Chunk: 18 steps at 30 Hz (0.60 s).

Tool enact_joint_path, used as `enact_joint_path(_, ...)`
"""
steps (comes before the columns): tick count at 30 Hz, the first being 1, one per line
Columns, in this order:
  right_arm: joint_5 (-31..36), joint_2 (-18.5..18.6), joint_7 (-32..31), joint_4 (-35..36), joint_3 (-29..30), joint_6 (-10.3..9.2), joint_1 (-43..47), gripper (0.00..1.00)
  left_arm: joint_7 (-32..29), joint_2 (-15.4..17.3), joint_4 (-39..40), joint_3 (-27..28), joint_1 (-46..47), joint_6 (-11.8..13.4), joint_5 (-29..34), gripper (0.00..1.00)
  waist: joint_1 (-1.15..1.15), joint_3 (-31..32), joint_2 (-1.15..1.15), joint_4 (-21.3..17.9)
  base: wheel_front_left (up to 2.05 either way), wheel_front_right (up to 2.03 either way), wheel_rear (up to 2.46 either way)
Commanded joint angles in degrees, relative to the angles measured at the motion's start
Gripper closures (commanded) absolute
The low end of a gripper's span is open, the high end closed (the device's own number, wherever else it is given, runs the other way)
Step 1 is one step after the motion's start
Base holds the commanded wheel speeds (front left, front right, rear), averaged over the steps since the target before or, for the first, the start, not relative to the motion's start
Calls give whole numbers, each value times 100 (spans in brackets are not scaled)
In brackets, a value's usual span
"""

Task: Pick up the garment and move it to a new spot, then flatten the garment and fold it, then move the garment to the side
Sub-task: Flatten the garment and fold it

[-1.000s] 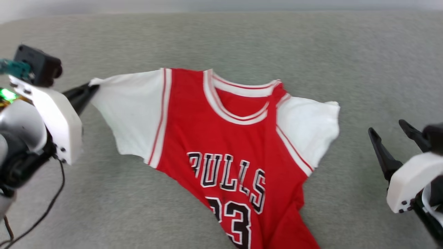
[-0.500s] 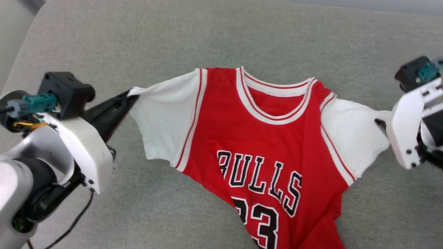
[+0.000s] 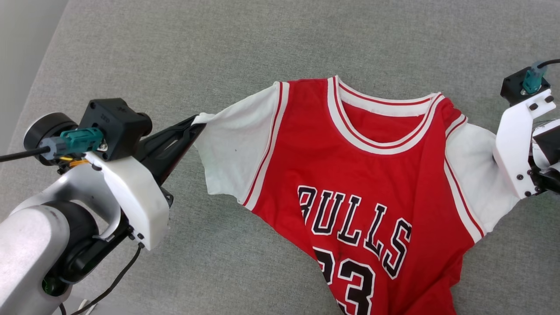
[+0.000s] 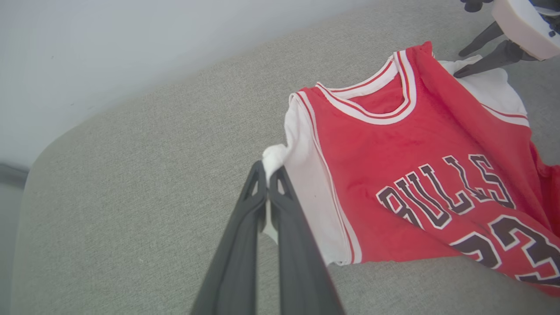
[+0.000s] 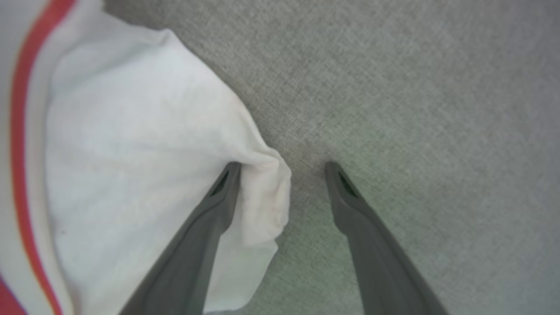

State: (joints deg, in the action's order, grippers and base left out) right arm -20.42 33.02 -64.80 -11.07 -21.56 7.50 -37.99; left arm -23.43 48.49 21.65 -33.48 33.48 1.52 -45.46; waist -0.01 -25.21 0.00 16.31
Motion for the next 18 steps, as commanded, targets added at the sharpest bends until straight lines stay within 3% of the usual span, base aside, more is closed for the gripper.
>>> enact_joint_path(1,-95,-50,-89,-418,-315,-1,399,51,40,-19,-37,-21,83,-4,49,100,1,7,0,1,0,0,0)
enact_joint_path(2,-123,-32,-78,-452,-374,0,437,99,39,-18,-49,-27,80,0,50,100,1,22,0,-5,0,0,0)
enact_joint_path(13,-283,15,919,-435,39,-4,30,100,152,204,-243,132,-103,218,159,100,1,618,0,-411,0,0,0)
enact_joint_path(18,-380,217,1263,-216,119,-3,-3,100,221,401,-181,278,-201,378,238,100,1,1020,0,-701,0,0,0)
